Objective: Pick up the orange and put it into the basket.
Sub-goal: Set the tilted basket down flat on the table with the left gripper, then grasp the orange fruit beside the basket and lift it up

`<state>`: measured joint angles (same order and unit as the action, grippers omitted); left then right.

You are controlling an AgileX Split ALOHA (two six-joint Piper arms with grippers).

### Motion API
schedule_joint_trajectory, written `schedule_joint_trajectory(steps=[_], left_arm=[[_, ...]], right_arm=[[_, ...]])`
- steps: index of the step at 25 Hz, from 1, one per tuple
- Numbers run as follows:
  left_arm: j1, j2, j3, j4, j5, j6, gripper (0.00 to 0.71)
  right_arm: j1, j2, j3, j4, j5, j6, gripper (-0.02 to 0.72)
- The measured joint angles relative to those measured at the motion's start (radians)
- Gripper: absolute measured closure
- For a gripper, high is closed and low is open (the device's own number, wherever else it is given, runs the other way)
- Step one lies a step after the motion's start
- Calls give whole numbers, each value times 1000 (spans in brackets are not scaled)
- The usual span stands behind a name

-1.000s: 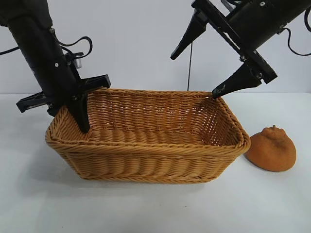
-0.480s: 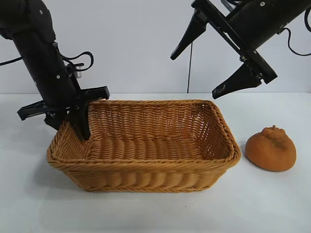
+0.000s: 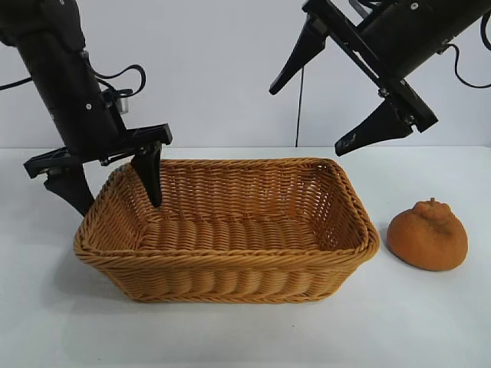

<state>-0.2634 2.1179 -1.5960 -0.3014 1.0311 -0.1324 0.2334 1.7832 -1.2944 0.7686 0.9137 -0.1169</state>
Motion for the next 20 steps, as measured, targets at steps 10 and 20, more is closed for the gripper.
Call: schedule_joint_trajectory(steps=[10,20], left_arm=[[88,-61,-114,199,136,0,129],[175,-65,-126,286,181,41,129]], right_arm=[[0,0,0,-1,-1,0,42],[0,0,0,-21,-1,0,42]])
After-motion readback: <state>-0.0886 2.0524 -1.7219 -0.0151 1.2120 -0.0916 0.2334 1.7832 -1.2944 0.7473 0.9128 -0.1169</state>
